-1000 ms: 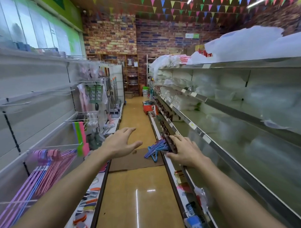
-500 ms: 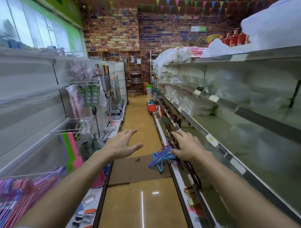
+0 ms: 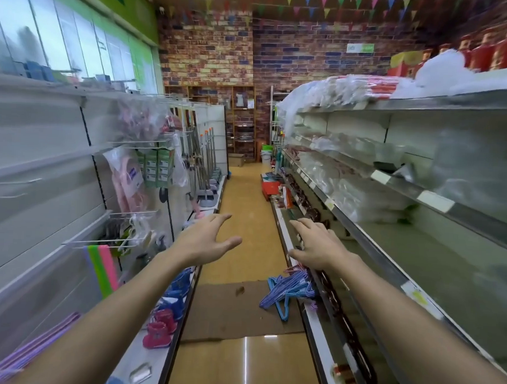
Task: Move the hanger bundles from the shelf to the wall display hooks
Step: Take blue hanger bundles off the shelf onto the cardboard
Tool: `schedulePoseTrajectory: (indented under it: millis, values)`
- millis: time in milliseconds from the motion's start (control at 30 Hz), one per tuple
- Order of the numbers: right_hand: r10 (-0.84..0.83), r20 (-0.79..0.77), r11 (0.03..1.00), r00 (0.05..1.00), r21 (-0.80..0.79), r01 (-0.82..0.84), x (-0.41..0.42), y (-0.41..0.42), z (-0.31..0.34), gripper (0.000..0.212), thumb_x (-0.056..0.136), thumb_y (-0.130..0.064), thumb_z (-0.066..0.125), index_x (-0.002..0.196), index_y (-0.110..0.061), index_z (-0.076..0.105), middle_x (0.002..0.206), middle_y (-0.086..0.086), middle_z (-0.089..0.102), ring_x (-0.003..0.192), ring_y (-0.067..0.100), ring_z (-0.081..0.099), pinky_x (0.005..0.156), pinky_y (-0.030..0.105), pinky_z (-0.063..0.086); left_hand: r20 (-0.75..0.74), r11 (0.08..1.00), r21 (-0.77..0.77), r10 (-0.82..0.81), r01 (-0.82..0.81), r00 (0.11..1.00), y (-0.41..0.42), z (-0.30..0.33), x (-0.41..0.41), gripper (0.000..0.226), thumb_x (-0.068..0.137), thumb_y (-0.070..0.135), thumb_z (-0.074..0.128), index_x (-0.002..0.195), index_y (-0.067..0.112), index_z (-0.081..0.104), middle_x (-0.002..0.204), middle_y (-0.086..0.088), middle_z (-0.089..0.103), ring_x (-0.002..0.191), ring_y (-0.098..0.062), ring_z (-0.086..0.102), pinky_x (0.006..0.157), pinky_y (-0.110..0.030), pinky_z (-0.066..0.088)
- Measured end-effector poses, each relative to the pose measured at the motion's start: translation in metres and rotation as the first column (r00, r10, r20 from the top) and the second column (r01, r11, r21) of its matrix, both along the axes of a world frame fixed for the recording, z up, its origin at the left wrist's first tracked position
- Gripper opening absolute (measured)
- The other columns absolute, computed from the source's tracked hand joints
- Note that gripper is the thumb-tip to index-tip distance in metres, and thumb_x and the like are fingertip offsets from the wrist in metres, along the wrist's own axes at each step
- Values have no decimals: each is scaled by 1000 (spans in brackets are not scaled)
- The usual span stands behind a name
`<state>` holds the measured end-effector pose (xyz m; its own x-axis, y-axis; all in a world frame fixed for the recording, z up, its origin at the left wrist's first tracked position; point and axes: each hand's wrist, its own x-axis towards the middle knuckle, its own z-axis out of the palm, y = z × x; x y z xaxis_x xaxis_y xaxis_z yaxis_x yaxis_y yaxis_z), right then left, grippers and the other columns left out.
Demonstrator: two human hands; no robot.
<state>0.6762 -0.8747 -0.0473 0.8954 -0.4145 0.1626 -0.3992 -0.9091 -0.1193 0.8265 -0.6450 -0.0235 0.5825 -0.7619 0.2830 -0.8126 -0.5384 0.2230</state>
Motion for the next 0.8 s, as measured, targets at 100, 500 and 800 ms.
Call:
schedulePoseTrajectory:
  millis: [100, 500, 800]
  values:
    - [-4, -1, 1000, 1000, 2, 4, 53, -26, -6, 81, 91, -52, 57, 157, -27, 17, 162, -3, 20, 145, 26, 26, 116, 50, 27, -2, 1000, -15, -11, 11, 1000, -28, -7, 51, 78, 89, 68, 47, 153, 27, 28, 156, 2, 37, 140, -16, 39, 110, -41, 39]
    - [-81, -21, 995, 997, 56, 82, 254, -128, -17, 79, 91, -50, 57, 156, -27, 17, 160, -5, 22, 141, 27, 30, 113, 50, 30, -8, 998, 7, -58, 58, 998, -146, -10, 277, 79, 89, 68, 48, 153, 27, 28, 156, 3, 36, 139, -16, 39, 110, -43, 39]
    - [-123, -41, 990, 992, 71, 126, 358, -204, -37, 80, 89, -50, 59, 155, -27, 20, 159, -3, 25, 141, 27, 32, 114, 51, 30, -105, 990, -39, -138, 135, 985, -231, -36, 390, 78, 89, 65, 51, 152, 23, 31, 156, 2, 37, 140, -16, 37, 112, -40, 37]
